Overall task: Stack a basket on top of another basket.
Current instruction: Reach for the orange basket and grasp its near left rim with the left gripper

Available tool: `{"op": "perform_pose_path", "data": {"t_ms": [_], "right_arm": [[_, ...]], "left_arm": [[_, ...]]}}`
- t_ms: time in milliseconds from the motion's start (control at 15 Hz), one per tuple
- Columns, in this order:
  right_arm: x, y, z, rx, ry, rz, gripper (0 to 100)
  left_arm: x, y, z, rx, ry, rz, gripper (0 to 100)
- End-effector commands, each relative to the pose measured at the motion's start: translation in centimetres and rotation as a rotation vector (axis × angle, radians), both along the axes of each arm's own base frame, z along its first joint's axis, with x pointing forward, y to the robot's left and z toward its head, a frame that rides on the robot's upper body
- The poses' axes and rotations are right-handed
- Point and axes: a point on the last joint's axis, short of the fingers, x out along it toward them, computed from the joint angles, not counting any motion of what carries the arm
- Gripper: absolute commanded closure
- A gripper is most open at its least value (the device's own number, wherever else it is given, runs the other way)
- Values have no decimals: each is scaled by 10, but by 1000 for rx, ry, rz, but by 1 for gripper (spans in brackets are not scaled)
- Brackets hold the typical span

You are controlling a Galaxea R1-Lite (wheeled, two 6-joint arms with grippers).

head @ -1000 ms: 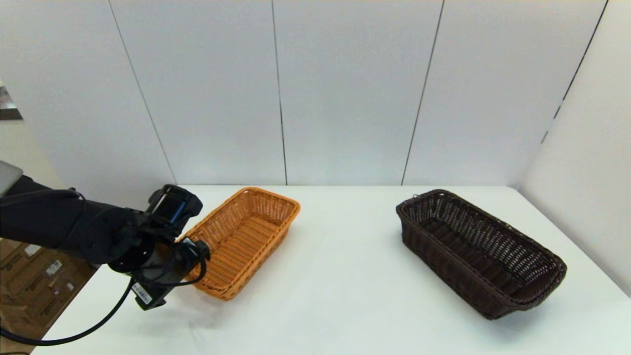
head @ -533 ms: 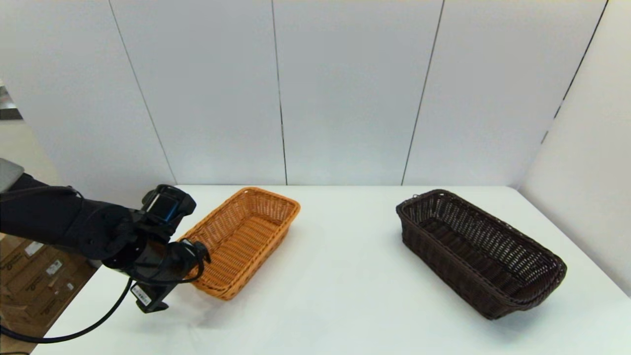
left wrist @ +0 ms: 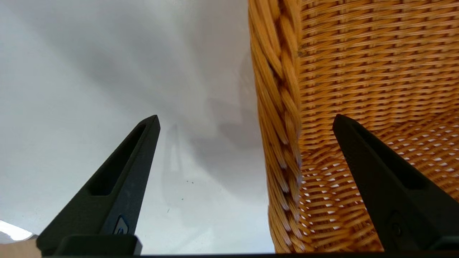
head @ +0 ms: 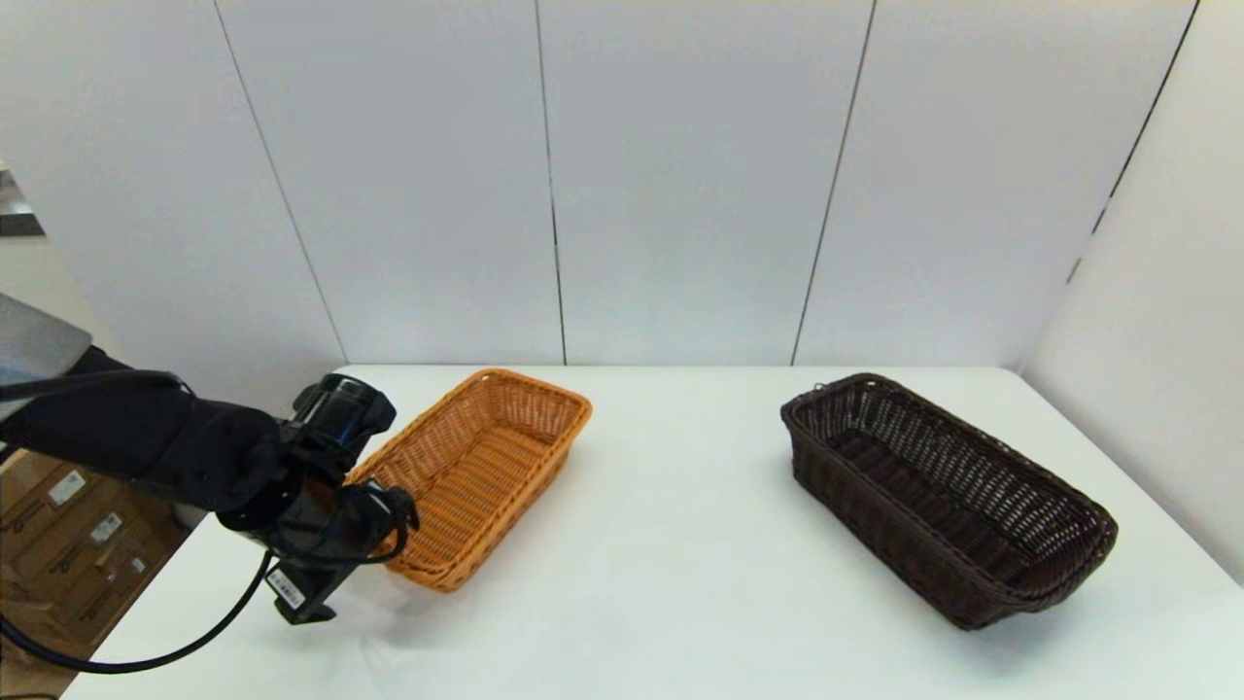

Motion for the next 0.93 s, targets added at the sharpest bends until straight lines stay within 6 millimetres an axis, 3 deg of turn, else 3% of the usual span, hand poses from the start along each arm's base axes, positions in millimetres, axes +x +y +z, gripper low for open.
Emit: {"op": "perform_pose_path", "data": {"t_ms": [67,933], "right_arm": [[0,0,0,0,-1,-1,0],[0,0,0,3,-1,1,0]], "left_arm": [[1,0,-5,2,17,6,0],[1,0,-7,-7,34,2,0]]}}
